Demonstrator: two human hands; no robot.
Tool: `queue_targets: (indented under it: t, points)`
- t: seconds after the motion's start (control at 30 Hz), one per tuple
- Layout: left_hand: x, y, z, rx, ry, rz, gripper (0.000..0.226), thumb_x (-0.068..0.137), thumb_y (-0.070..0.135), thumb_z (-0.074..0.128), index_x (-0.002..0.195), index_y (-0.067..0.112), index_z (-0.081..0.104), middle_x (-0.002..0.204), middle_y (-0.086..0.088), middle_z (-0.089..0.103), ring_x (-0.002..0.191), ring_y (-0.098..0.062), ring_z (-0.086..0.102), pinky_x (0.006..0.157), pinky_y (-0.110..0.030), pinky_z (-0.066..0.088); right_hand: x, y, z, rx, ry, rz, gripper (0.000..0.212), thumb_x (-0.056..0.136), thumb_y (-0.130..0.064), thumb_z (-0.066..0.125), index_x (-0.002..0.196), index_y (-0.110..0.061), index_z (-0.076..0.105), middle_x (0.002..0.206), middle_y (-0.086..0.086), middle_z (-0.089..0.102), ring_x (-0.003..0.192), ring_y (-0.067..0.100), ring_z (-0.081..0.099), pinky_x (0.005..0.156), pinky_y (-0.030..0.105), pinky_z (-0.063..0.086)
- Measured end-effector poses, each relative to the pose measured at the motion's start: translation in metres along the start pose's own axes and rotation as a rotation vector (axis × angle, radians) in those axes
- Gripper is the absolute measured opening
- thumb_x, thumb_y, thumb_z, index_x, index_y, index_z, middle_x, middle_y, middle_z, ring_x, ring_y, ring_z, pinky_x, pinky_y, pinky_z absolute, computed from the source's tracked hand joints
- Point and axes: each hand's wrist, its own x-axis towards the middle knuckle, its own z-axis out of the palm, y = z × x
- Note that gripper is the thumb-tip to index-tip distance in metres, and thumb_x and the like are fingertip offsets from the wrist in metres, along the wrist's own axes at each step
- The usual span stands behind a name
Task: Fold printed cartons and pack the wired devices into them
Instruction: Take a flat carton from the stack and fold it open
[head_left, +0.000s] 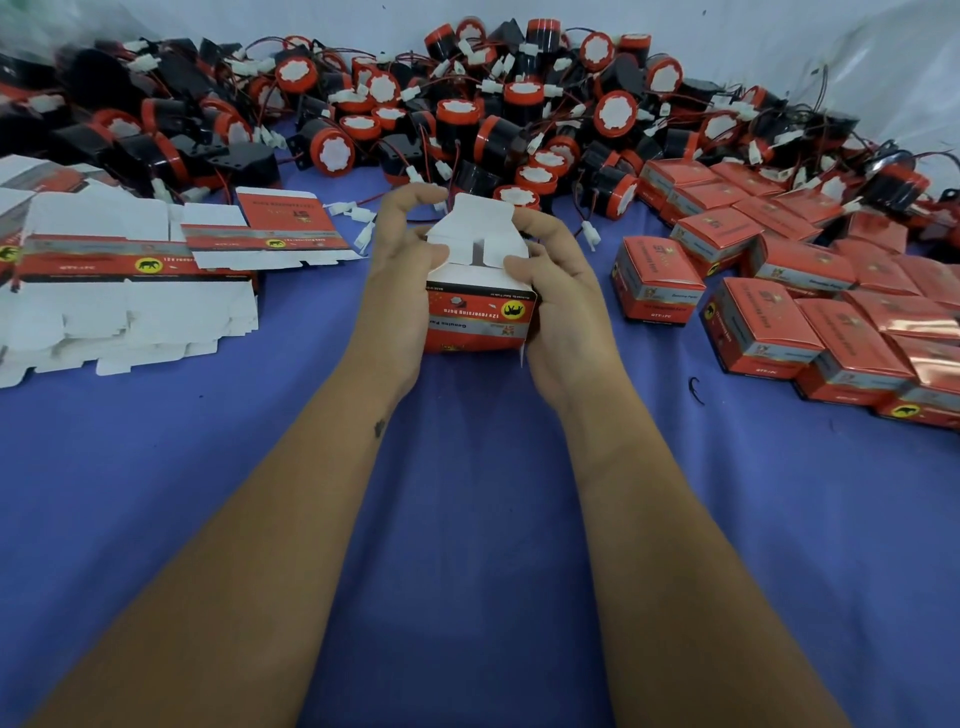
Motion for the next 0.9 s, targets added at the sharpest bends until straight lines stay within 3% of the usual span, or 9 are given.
queue_targets:
  t: [0.13, 0.23, 0.37, 0.53, 0.77, 0.9]
  points:
    - [0.001, -0.003, -0.001, 0.002, -0.006, -0.01, 0.029, 0.085, 0.008, 0.042, 0.079, 0.028, 0.062, 0.088, 0.004, 0.067, 0.076, -0.011, 0.064, 0.058, -0.026, 0.053, -0.005, 0.002, 0.004, -0.14, 0.078, -0.077, 0.033, 0.091, 0.004, 0.046, 0.082, -0.02, 0.067, 0.095, 0.008, 0.064, 0.078, 0.018, 0.062, 0.058, 0.028, 0.052]
    - [-0.001, -0.005, -0.002, -0.037, -0.021, -0.062, 0.033, 0.09, 0.01, 0.04, 0.07, 0.026, 0.061, 0.089, 0.006, 0.07, 0.077, -0.011, 0.066, 0.058, -0.028, 0.054, -0.007, 0.002, 0.006, -0.172, 0.119, -0.085, 0.031, 0.089, 0.0, 0.045, 0.072, -0.018, 0.064, 0.085, 0.003, 0.062, 0.068, 0.007, 0.061, 0.051, 0.022, 0.049]
    - [0.001, -0.002, -0.003, 0.049, -0.002, -0.084, 0.02, 0.079, 0.019, 0.049, 0.072, 0.031, 0.064, 0.088, 0.007, 0.07, 0.075, -0.01, 0.067, 0.058, -0.029, 0.055, -0.005, -0.002, 0.004, -0.216, 0.102, -0.059, 0.024, 0.089, -0.001, 0.048, 0.084, -0.016, 0.066, 0.087, 0.002, 0.063, 0.066, 0.004, 0.063, 0.054, 0.023, 0.051]
    - [0.002, 0.0, -0.003, 0.021, -0.011, -0.084, 0.027, 0.069, 0.008, 0.051, 0.074, 0.03, 0.066, 0.092, 0.002, 0.07, 0.077, -0.015, 0.066, 0.058, -0.031, 0.055, -0.004, -0.01, 0.0, -0.292, 0.072, 0.003, 0.03, 0.087, 0.007, 0.05, 0.101, -0.017, 0.06, 0.08, 0.0, 0.055, 0.06, 0.003, 0.06, 0.053, 0.023, 0.049]
    - [0.0, 0.0, -0.002, 0.09, -0.019, -0.031, 0.027, 0.069, 0.006, 0.051, 0.08, 0.027, 0.065, 0.094, 0.002, 0.07, 0.078, -0.011, 0.065, 0.059, -0.028, 0.053, -0.006, -0.012, 0.001, -0.441, 0.081, -0.021, 0.035, 0.084, 0.009, 0.051, 0.098, -0.022, 0.059, 0.084, 0.002, 0.057, 0.071, 0.011, 0.056, 0.058, 0.025, 0.05]
    - [-0.002, 0.006, -0.001, 0.028, 0.027, 0.096, 0.025, 0.076, 0.003, 0.049, 0.09, 0.019, 0.062, 0.099, -0.001, 0.068, 0.089, -0.015, 0.064, 0.069, -0.027, 0.054, -0.004, -0.013, 0.003, -0.397, 0.188, -0.036, 0.016, 0.097, -0.014, 0.052, 0.089, -0.023, 0.061, 0.098, -0.001, 0.06, 0.075, -0.002, 0.056, 0.065, 0.017, 0.045]
